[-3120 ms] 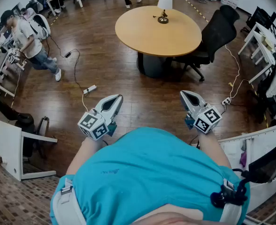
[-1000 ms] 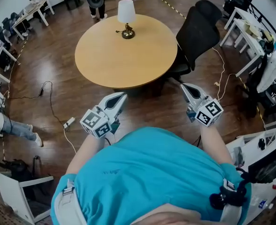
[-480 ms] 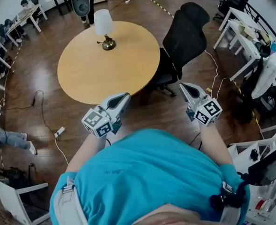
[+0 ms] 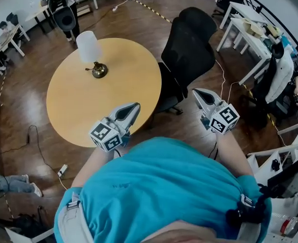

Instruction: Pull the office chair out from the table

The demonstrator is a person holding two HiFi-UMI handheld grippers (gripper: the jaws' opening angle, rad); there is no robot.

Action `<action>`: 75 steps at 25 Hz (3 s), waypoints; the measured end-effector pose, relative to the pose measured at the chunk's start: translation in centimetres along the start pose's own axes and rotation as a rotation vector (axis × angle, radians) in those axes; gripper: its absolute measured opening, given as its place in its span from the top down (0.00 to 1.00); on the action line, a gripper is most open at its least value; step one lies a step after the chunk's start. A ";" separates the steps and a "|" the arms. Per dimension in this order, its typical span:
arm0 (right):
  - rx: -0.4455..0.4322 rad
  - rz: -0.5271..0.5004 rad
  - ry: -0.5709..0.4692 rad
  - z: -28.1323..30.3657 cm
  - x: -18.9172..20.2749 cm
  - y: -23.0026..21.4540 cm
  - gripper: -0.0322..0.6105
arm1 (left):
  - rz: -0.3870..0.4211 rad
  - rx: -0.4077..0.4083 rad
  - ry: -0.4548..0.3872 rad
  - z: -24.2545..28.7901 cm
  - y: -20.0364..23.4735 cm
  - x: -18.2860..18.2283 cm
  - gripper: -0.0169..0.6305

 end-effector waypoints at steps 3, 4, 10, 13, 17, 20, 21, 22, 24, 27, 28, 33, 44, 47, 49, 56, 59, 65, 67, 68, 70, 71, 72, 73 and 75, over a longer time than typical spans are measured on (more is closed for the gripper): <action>0.014 0.001 0.001 1.8 0.3 -3.4 0.94 | -0.011 0.013 0.021 3.4 3.4 0.1 0.94; 0.016 0.001 0.003 2.3 0.6 -4.2 0.94 | -0.014 0.013 0.028 4.3 4.3 0.1 0.94; 0.026 0.029 -0.005 2.1 2.8 -13.0 0.92 | 0.004 -0.023 0.041 10.1 6.9 3.0 0.94; 0.020 0.029 -0.011 2.0 3.0 -19.4 0.85 | 0.022 -0.079 0.030 14.1 7.8 4.5 0.94; -0.025 0.016 -0.002 1.4 1.8 -27.3 0.79 | 0.040 -0.154 -0.016 20.2 7.0 5.1 0.94; -0.034 0.015 -0.003 1.6 1.2 -32.1 0.78 | 0.057 -0.187 -0.027 24.2 6.7 5.4 0.94; -0.031 0.013 -0.004 1.7 1.1 -33.1 0.78 | 0.068 -0.186 -0.028 25.1 6.5 5.6 0.94; -0.026 0.010 -0.004 1.8 1.1 -33.9 0.78 | 0.073 -0.185 -0.027 25.6 6.3 5.9 0.94; -0.003 0.009 -0.006 2.3 1.1 -35.5 0.75 | 0.061 -0.195 -0.022 26.1 6.3 6.6 0.94; 0.073 0.016 -0.006 4.0 1.0 -38.9 0.70 | 0.049 -0.207 -0.016 26.9 8.2 7.2 0.94; 0.107 0.018 -0.004 4.6 0.9 -40.2 0.68 | 0.054 -0.206 -0.017 27.1 9.1 7.2 0.94; 0.304 0.114 0.036 7.5 1.6 -44.3 0.55 | 0.078 -0.163 -0.036 26.1 12.9 5.9 0.94; 0.294 0.598 0.086 12.7 6.7 -51.6 0.55 | 0.095 -0.223 -0.016 27.4 15.4 6.0 0.94; 0.291 0.701 0.044 12.6 6.9 -53.2 0.61 | 0.098 -0.259 -0.023 28.1 15.4 6.1 0.94; 0.286 0.738 0.026 12.6 7.1 -54.2 0.64 | 0.095 -0.282 -0.025 28.9 15.3 6.6 0.94; 0.251 0.811 -0.023 12.7 7.8 -56.9 0.66 | 0.095 -0.320 -0.018 32.0 15.6 8.0 0.94; 0.246 0.839 -0.040 12.9 8.1 -58.0 0.67 | 0.095 -0.325 -0.012 33.2 16.4 8.5 0.94; 0.259 0.850 -0.052 12.0 7.9 -61.0 0.68 | 0.080 -0.280 0.025 37.4 18.0 9.9 0.94; 0.273 0.851 -0.058 11.4 8.0 -62.1 0.68 | 0.077 -0.255 0.031 38.8 18.4 10.5 0.94; 0.281 0.851 -0.059 11.1 8.0 -62.7 0.68 | 0.076 -0.243 0.034 39.3 18.6 10.8 0.94; 0.301 0.853 -0.062 10.4 8.2 -63.9 0.69 | 0.073 -0.224 0.044 40.2 18.9 11.4 0.94; 0.311 0.854 -0.066 10.1 8.2 -64.5 0.70 | 0.071 -0.217 0.049 40.7 19.1 11.6 0.94; 0.320 0.854 -0.069 9.7 8.2 -65.2 0.70 | 0.068 -0.210 0.053 41.1 19.3 11.8 0.94; 0.325 0.851 -0.072 9.4 8.1 -65.8 0.71 | 0.064 -0.204 0.057 41.6 19.5 11.9 0.94; 0.336 0.839 -0.071 8.8 7.9 -67.3 0.71 | 0.060 -0.190 0.062 42.9 19.8 12.2 0.94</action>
Point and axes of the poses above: the fingertips, and each gripper's own axes: z forward along the fingers, y to its left, x out of its underside, the point moved 7 cm from there along -z, backward along the fingers, and after that the axes turned 3 degrees about -y, right-handed, at the moved point
